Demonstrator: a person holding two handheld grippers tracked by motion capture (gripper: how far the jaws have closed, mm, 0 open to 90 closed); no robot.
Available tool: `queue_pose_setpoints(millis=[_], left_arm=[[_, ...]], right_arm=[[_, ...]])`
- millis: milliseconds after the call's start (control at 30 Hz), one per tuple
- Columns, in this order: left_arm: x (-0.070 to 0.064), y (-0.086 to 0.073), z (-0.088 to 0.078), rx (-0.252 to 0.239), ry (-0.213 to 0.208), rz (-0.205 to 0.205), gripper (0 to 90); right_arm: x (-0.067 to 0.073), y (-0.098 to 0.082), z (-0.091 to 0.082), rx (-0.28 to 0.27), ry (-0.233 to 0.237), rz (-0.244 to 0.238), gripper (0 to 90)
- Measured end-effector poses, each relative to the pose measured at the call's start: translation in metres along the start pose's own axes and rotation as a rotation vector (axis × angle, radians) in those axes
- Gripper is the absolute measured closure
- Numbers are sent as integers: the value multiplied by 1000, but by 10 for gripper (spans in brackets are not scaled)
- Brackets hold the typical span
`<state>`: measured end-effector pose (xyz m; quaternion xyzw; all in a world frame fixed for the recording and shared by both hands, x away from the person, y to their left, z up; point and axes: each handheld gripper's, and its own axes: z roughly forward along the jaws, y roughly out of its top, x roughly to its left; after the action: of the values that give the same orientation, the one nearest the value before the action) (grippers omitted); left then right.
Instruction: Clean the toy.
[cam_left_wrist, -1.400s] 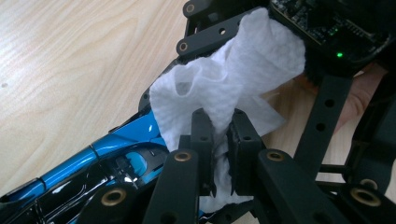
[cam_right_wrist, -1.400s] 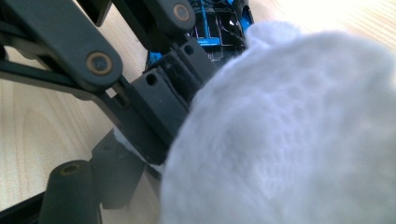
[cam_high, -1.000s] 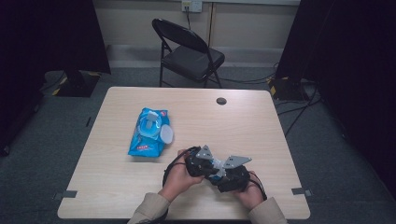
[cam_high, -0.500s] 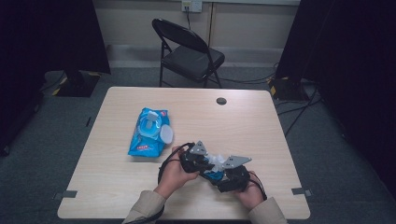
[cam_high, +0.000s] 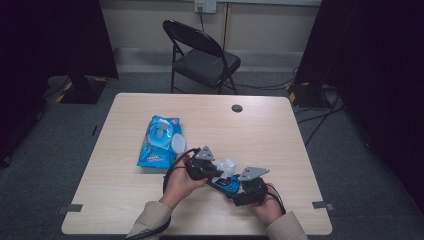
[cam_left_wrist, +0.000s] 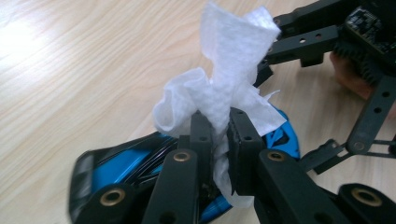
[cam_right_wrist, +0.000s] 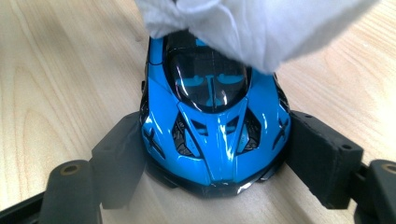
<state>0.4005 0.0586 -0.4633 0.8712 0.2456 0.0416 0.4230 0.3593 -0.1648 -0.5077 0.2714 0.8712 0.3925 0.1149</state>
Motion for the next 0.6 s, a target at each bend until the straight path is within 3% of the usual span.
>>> queue_pose_setpoints(millis=[600], left_arm=[[20,-14,-17,1,72,-36,822]], right_arm=[[0,0,0,0,0,0,240]])
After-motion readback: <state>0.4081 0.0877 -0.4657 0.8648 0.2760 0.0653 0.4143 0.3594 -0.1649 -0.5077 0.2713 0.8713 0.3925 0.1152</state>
